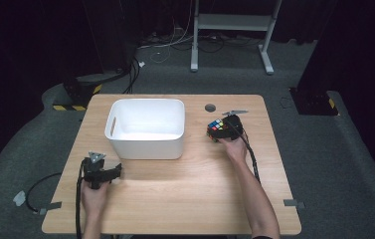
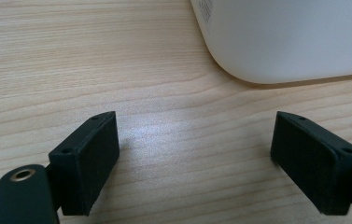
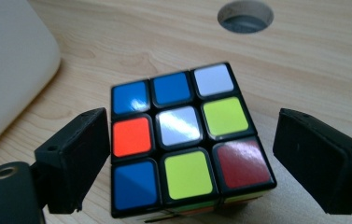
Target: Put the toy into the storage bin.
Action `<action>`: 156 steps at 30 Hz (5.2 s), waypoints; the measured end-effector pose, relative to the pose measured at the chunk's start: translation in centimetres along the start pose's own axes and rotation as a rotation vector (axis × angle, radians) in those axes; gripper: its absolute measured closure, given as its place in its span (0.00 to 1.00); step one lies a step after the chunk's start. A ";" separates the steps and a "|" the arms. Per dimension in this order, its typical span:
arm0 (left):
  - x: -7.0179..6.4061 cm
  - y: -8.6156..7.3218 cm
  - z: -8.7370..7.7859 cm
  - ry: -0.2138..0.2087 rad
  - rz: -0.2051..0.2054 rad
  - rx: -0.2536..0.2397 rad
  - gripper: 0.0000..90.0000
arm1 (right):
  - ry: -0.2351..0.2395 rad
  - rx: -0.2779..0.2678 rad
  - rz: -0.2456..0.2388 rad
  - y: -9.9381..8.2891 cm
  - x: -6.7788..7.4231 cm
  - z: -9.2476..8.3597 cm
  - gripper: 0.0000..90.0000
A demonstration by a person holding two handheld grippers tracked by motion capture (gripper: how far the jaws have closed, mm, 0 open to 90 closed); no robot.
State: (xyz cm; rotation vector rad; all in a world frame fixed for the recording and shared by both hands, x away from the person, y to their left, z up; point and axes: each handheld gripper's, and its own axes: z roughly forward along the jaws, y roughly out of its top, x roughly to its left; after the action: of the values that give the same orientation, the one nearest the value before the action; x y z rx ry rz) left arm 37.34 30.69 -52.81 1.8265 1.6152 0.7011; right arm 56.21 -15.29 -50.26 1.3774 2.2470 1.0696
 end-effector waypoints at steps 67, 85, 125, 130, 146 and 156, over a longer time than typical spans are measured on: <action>0.0 0.0 0.0 0.000 0.000 0.000 0.17 | 0.068 -0.006 -0.106 0.7 1.5 -3.5 0.37; 0.0 0.0 0.0 0.000 0.001 0.000 0.17 | 0.110 -0.054 -0.158 2.1 3.1 -6.1 0.37; 0.0 0.0 0.0 0.000 0.001 0.000 0.17 | 0.192 -0.089 -0.143 3.2 4.0 -8.9 0.37; 0.0 0.0 0.0 0.000 0.001 0.000 0.17 | 0.188 -0.110 -0.147 3.4 4.2 -9.4 0.37; 0.0 0.0 0.0 0.000 0.002 0.000 0.17 | 0.190 -0.092 -0.213 4.8 6.0 -11.0 0.37; 0.0 0.0 0.0 0.000 0.001 0.000 0.17 | 0.203 -0.090 -0.235 6.2 6.9 -11.7 0.37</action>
State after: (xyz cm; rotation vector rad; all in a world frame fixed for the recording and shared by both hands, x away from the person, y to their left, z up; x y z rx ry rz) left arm 37.34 30.69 -52.81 1.8279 1.6146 0.7012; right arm 49.86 -12.86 -36.96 0.9778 2.3954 1.2570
